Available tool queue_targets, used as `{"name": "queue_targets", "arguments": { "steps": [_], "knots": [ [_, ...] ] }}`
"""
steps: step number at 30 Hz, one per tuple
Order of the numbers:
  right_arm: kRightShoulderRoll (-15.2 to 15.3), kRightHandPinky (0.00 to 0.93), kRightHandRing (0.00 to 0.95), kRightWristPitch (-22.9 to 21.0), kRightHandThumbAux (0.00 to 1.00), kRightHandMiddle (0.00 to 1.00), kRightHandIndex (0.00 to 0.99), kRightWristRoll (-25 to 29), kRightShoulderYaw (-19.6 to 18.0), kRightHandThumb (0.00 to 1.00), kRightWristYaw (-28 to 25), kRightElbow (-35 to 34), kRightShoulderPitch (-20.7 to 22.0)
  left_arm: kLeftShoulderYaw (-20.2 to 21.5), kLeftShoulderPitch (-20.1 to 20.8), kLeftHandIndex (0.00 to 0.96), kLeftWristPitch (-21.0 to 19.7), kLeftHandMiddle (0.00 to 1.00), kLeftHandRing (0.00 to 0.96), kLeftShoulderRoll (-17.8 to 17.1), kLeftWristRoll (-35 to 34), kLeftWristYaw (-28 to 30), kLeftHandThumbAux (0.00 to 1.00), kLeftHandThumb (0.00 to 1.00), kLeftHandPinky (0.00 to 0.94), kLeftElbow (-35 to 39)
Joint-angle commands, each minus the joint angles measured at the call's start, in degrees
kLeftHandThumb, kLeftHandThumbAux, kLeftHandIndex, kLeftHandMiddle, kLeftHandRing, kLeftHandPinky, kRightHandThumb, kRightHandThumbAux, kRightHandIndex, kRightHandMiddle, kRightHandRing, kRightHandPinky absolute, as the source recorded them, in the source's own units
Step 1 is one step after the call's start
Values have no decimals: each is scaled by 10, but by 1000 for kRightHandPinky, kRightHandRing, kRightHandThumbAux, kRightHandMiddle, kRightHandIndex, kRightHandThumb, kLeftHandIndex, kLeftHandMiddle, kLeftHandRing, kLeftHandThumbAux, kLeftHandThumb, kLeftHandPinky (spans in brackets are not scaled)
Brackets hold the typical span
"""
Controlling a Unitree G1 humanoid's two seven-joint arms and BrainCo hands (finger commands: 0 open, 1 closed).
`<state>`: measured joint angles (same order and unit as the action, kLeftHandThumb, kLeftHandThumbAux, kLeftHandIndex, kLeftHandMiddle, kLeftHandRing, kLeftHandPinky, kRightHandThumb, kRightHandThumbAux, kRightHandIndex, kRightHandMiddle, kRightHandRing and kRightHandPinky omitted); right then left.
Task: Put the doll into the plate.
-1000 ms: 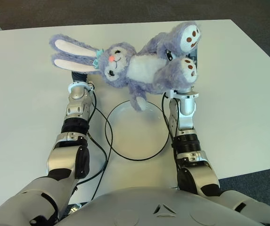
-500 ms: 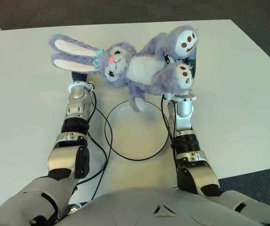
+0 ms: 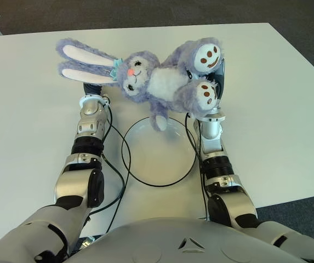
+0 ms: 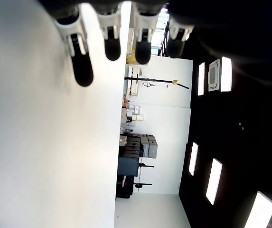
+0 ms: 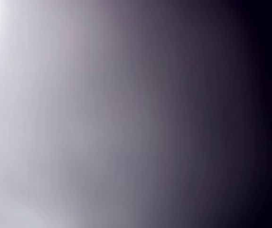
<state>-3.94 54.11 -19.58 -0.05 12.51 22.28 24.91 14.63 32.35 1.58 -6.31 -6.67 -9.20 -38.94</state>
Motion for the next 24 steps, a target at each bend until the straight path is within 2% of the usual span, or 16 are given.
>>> {"name": "queue_targets", "arguments": {
  "steps": [1, 7, 17, 24],
  "knots": [
    [7, 869, 846, 14, 716, 829, 432, -25, 6, 709, 25, 14, 5, 0, -12, 0, -20, 92, 58, -1, 1, -3, 394, 0, 0, -24],
    [12, 872, 842, 23, 714, 827, 432, -23, 18, 710, 33, 19, 4, 1, -11, 0, -18, 93, 58, -1, 0, -3, 397, 0, 0, -26],
    [26, 879, 847, 24, 714, 834, 432, 26, 50, 710, -6, 9, -9, -1, -12, 0, -14, 91, 55, -1, 2, -1, 398, 0, 0, -28],
    [25, 876, 848, 28, 714, 837, 433, 46, 59, 712, -20, 3, -15, -2, -11, 0, -14, 89, 54, -2, 2, -1, 397, 0, 0, -29]
  ]
}}
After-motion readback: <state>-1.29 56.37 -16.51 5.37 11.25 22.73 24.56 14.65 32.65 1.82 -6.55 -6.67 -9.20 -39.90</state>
